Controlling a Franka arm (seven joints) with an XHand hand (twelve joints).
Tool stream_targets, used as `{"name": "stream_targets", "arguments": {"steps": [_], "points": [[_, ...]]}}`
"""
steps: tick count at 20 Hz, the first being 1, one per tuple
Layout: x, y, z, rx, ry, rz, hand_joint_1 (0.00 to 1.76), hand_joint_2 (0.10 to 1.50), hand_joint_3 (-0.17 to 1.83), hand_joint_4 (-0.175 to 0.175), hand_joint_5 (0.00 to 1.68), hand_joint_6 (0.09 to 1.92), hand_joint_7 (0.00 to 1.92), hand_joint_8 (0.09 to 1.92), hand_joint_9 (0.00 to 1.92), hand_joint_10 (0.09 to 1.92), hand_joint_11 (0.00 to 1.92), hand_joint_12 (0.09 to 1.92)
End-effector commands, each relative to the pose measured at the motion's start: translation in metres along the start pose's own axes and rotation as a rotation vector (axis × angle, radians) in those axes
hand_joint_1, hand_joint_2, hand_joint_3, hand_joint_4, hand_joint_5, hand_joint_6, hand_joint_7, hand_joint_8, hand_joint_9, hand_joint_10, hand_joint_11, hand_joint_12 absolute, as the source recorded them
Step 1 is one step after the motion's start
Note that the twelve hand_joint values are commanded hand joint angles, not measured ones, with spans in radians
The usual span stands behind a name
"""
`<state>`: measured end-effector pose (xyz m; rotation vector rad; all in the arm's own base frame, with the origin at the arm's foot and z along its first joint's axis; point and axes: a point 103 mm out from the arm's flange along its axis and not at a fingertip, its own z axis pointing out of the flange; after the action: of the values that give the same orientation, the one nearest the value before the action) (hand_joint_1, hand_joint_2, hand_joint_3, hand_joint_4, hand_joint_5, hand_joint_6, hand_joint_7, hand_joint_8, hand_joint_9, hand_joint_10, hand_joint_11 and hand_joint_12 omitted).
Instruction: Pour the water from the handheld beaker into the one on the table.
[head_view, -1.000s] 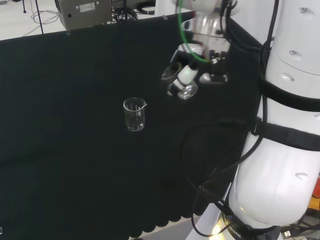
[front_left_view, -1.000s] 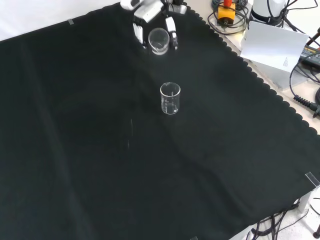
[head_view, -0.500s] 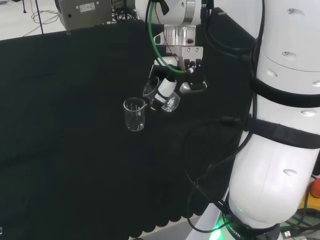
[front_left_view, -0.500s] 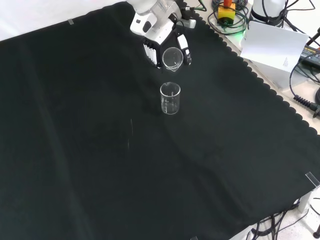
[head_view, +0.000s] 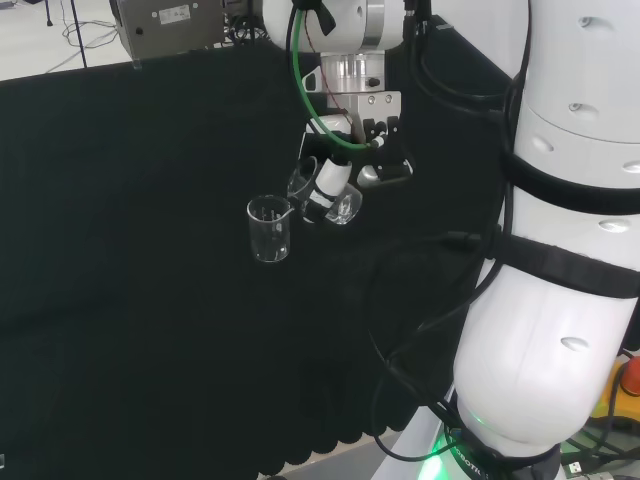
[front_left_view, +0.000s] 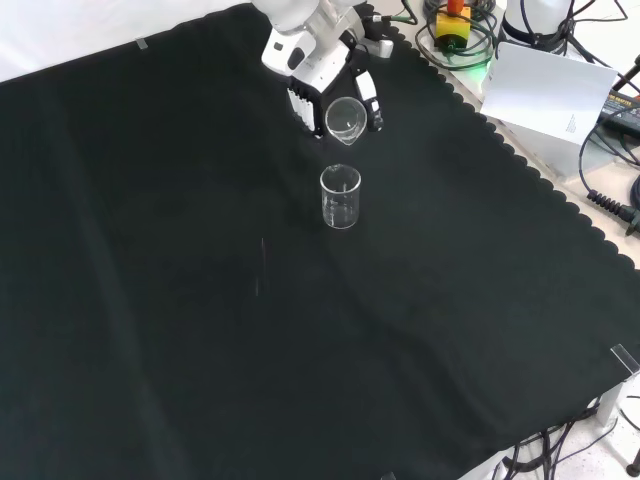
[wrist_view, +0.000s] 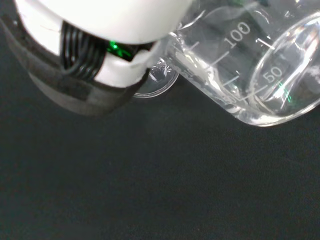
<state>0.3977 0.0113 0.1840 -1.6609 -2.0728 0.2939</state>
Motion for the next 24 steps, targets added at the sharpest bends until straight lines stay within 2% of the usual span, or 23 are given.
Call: {"name": "stream_targets", "arguments": {"steps": [1, 8, 12, 24], "points": [[0.005, 0.004, -0.004, 0.009, -0.042, 0.019, 1.54, 0.66, 0.51, -0.175, 1.3, 0.47, 1.45, 0.46, 1.64, 0.09, 1.17, 0.69], [0.011, 0.013, -0.008, 0.03, -0.084, 0.04, 1.54, 0.66, 0.51, -0.175, 1.3, 0.47, 1.45, 0.46, 1.64, 0.09, 1.17, 0.7], [0.015, 0.018, -0.009, 0.045, -0.122, 0.072, 1.54, 0.65, 0.51, -0.175, 1.31, 0.47, 1.45, 0.45, 1.64, 0.09, 1.17, 0.7], [0.02, 0.029, -0.014, 0.14, -0.196, 0.153, 1.54, 0.65, 0.52, -0.175, 1.31, 0.46, 1.45, 0.45, 1.64, 0.09, 1.17, 0.7]]}}
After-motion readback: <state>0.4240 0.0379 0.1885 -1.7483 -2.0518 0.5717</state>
